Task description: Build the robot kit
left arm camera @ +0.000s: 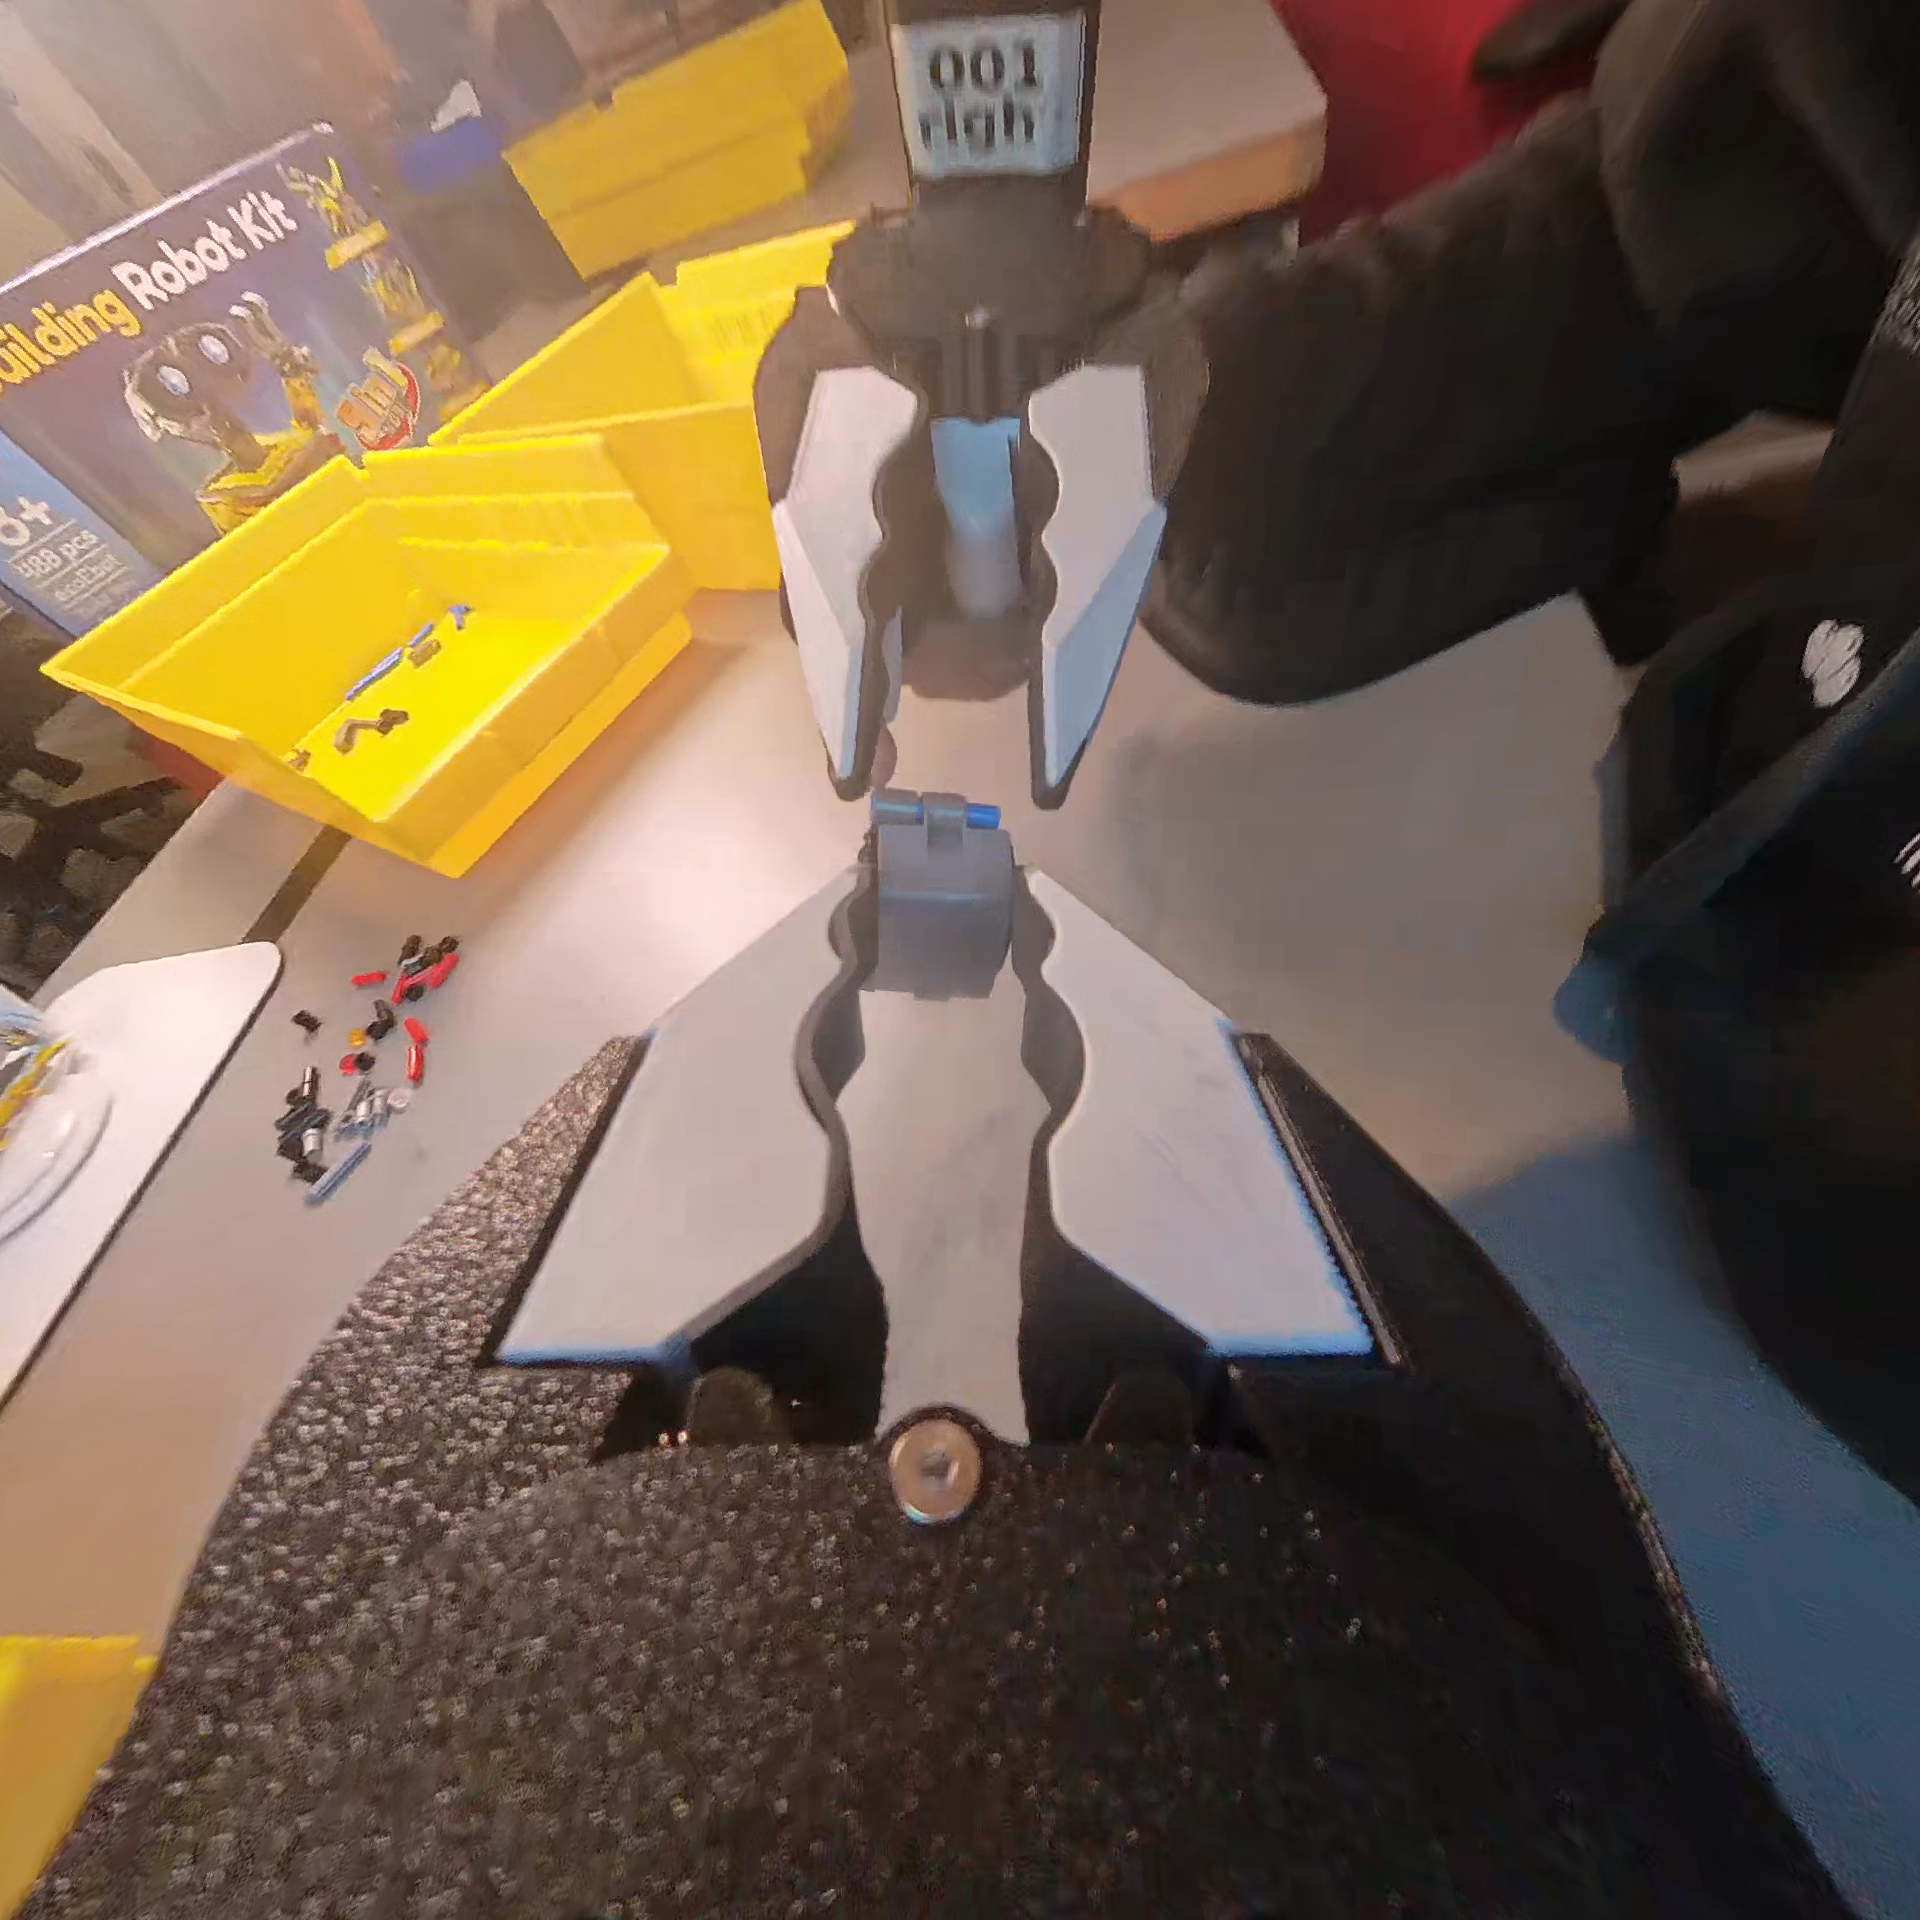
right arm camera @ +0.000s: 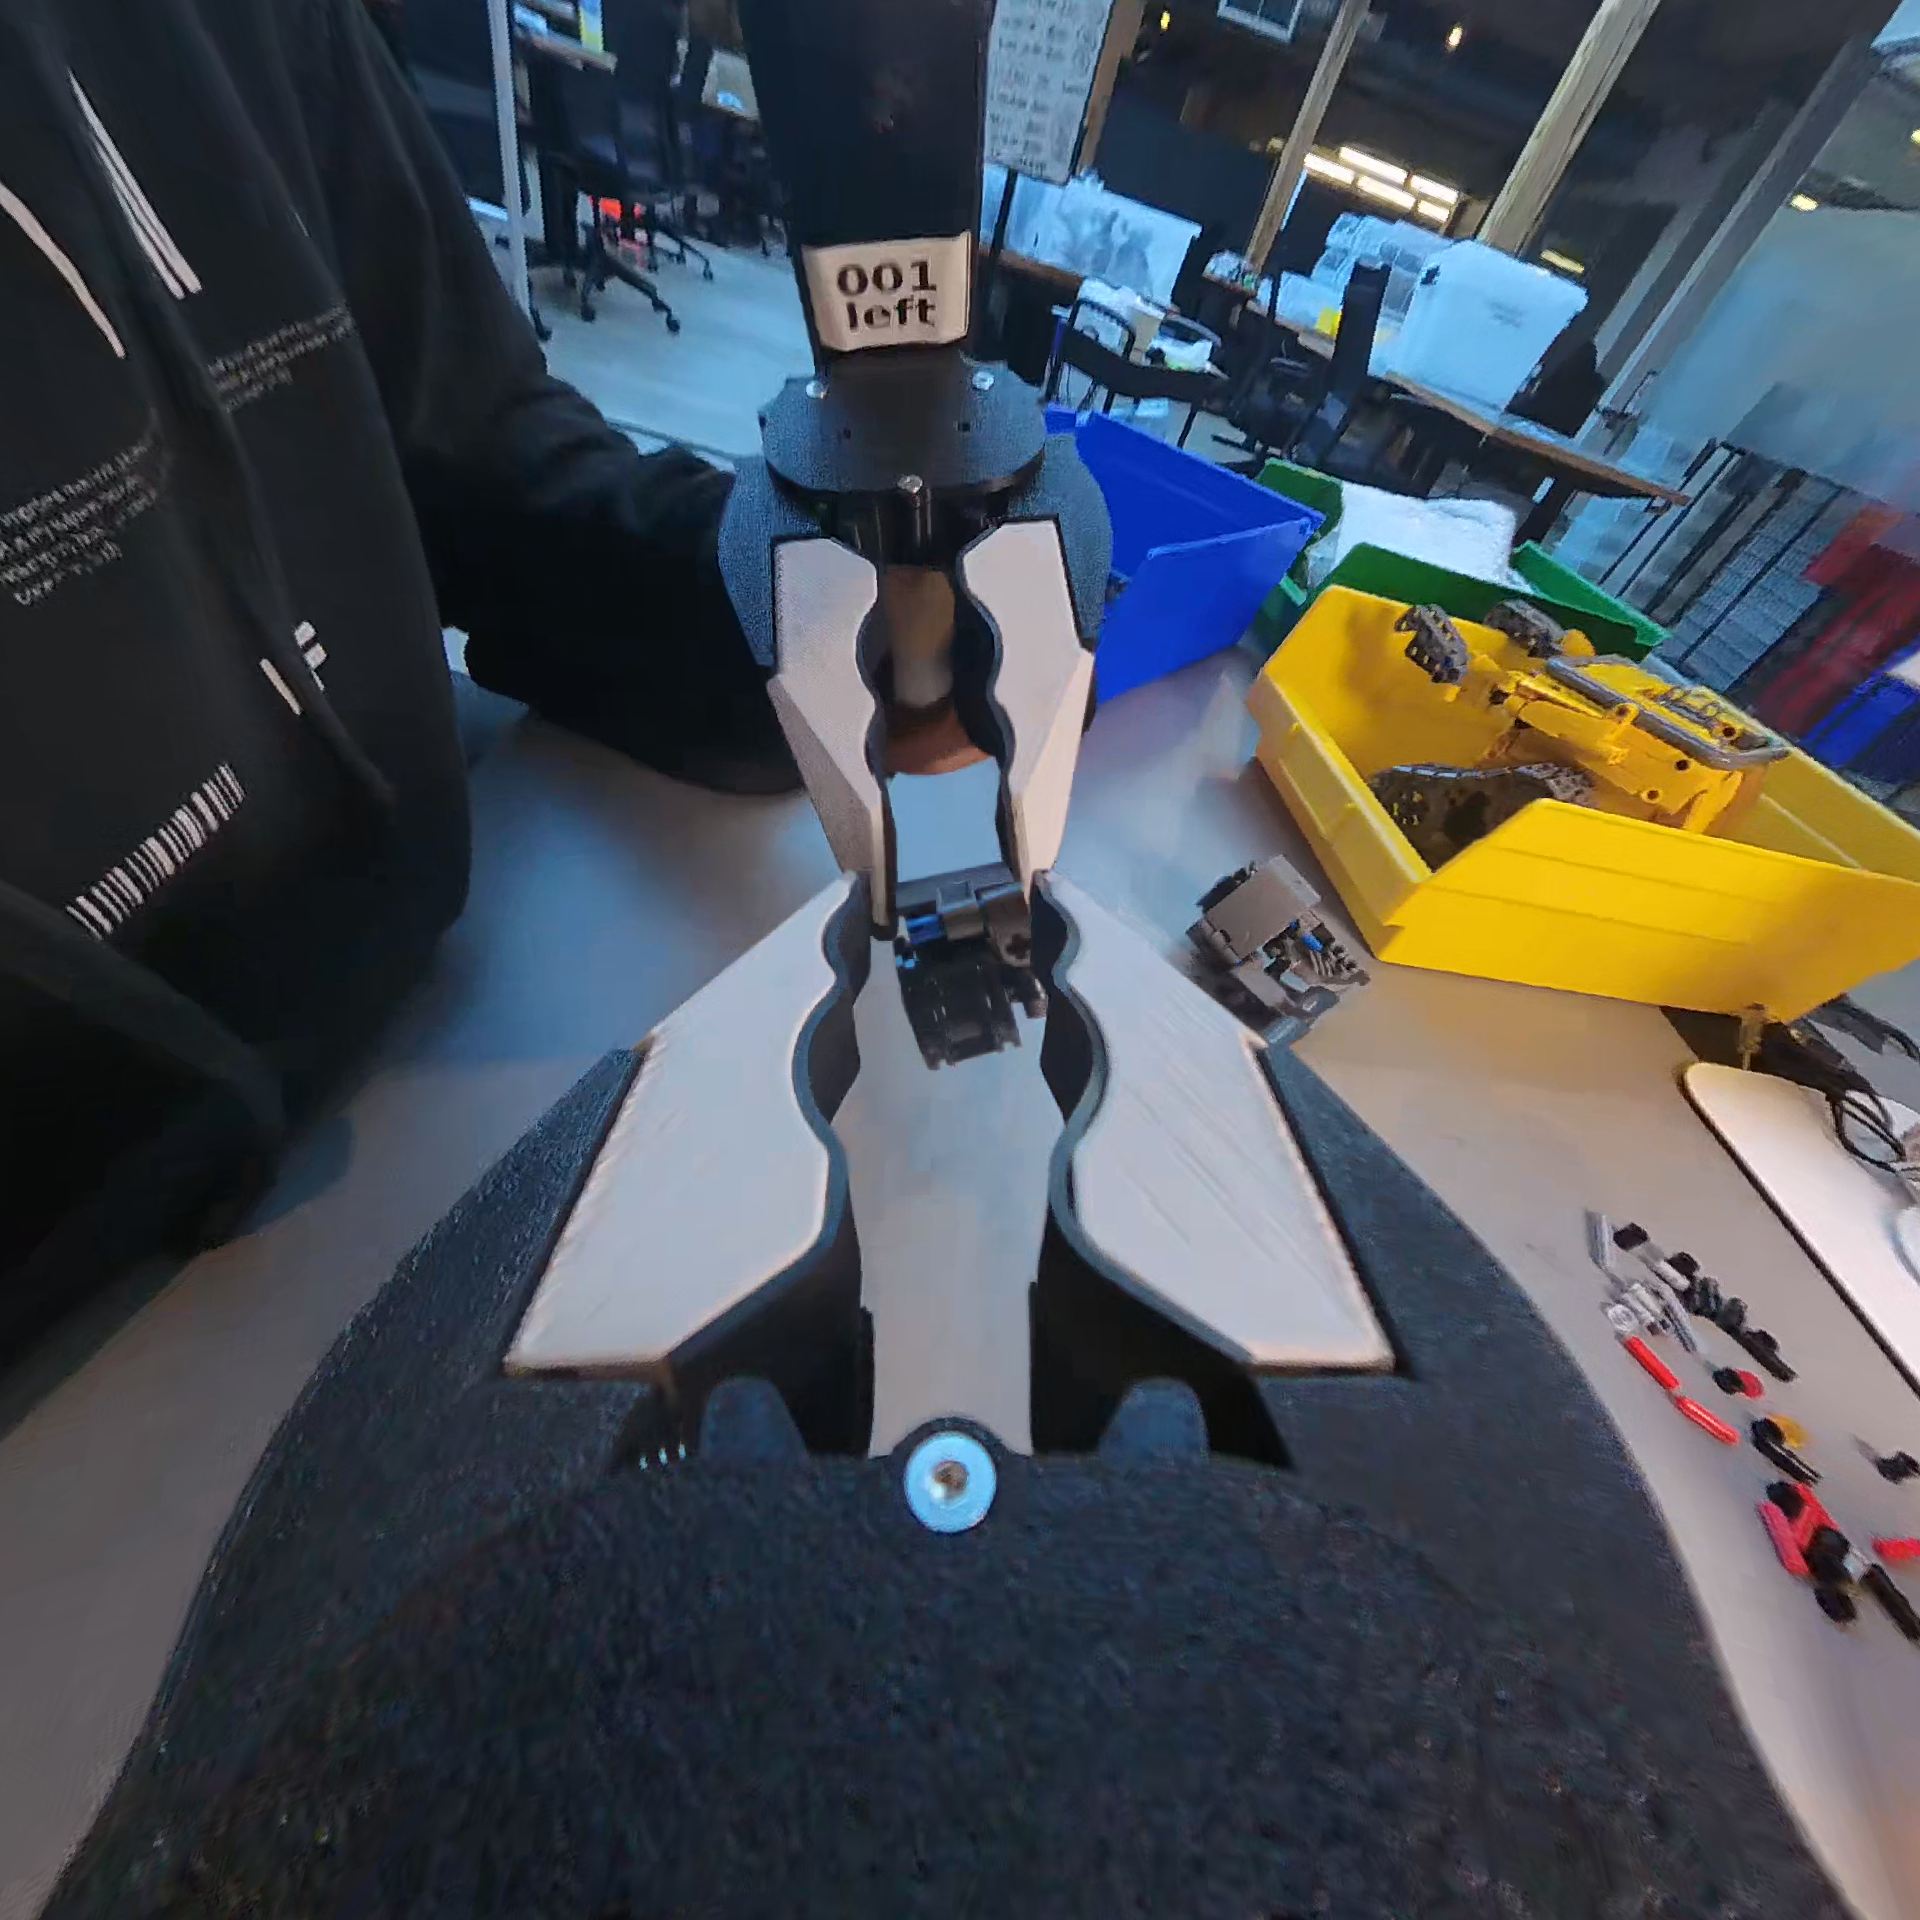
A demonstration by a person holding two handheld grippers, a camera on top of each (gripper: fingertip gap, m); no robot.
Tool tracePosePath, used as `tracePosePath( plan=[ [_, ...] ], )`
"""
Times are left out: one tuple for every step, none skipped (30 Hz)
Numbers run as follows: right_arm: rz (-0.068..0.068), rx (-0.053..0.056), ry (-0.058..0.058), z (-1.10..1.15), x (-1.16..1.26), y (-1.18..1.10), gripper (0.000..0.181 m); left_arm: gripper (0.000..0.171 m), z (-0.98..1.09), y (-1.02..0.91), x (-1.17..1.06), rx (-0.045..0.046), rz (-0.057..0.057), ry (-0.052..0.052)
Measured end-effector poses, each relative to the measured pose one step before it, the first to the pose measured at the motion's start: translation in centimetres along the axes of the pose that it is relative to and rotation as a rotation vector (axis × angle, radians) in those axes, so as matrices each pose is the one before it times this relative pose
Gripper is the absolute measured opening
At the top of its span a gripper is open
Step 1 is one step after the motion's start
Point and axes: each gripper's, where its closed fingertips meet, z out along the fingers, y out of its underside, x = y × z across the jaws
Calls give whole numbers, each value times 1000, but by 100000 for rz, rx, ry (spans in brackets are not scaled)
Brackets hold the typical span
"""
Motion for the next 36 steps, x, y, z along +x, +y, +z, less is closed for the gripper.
tracePosePath(
  plan=[
    [-1035,-4428,202,213,-83,643,31,24,138,263,95,-1629,1234,115],
    [-1146,-4789,852,247,17,748,32,24,133,166,106,-1026,459,408],
    [-1127,-4175,655,249,-12,692,32,24,152,284,51,-1760,814,34],
    [-374,-2348,459,155,-18,412,31,24,157,380,22,-2450,1784,-621],
    [262,-1954,-700,85,-101,317,30,24,139,243,81,-1567,1840,-537],
    [524,-724,-728,-58,-19,109,27,24,91,30,142,-102,775,69],
    [86,1797,-707,-177,27,-202,26,25,-21,-255,12,2070,-531,-148],
    [812,3861,-332,-239,78,-454,25,25,-170,-468,-123,3888,-1862,-32],
    [1482,3737,-483,-209,64,-411,24,25,-263,-491,-163,4252,-2753,609],
    [924,3525,-562,-214,18,-393,24,29,-295,-342,-291,3467,-2912,122],
    [723,4657,-524,-224,-29,-601,25,37,-296,-216,-353,2966,-2494,-349],
    [1026,4837,-873,-145,-117,-683,25,44,-250,-220,-213,3358,-2607,377],
    [1272,5255,-1843,-38,-305,-767,25,53,-113,-263,-63,3561,-3323,1113],
    [1377,5688,-1652,66,-327,-846,25,62,100,-236,248,2993,-4128,2931],
    [1006,5659,-1697,156,-387,-807,25,68,296,-171,584,2074,-4706,4630],
    [1053,3779,-2086,230,-437,-529,25,72,347,-110,720,1192,-3560,4870],
    [168,1416,-1155,210,-268,-162,25,66,213,-157,658,793,-902,3651],
    [-964,623,106,63,-29,-36,25,48,20,-203,469,451,906,2162],
    [81,-542,296,-99,86,93,25,48,-46,2,-77,-1236,-1,-798],
    [-348,-3050,1174,-119,257,481,25,48,-140,149,-330,-2300,-252,-1673],
    [-961,-4947,2310,-63,399,768,26,47,-220,179,-511,-2331,789,-3133],
    [-1501,-5865,2007,44,285,860,26,46,-163,326,-503,-3114,2163,-3636],
    [-1561,-5331,1660,122,164,636,26,46,-20,622,-401,-4834,3086,-3524],
    [-1555,-4981,1644,71,168,520,26,46,26,533,-270,-4190,4320,-3440],
    [-1010,-3902,2356,46,304,398,28,46,-33,243,-273,-2418,3829,-3628],
    [248,-2495,1833,46,250,247,31,46,-30,151,-237,-2056,2613,-2700],
    [1062,-918,175,54,17,54,32,46,-9,88,-294,-1346,2053,-2745],
    [1295,560,-1265,86,-247,-204,38,46,22,207,-381,-1820,2248,-3278],
    [693,-421,-171,120,-82,-87,40,46,70,401,-193,-2640,2718,-2005],
    [-974,-2438,557,173,-13,253,40,46,62,300,-13,-1867,1599,-720],
    [-1983,-3400,2045,216,186,467,38,46,38,-21,103,228,472,158],
    [-1658,-2060,1796,196,149,351,34,46,44,-67,103,194,347,111],
    [-22,202,441,58,26,44,33,46,52,93,14,-821,1460,-588],
    [1207,323,-589,-51,13,36,31,46,46,25,40,-234,1400,-493],
    [1110,186,-1490,-55,-100,51,31,46,26,-40,107,147,-118,359],
    [68,434,-1170,-42,-111,22,30,46,6,-85,188,580,-551,1333]
  ],
)
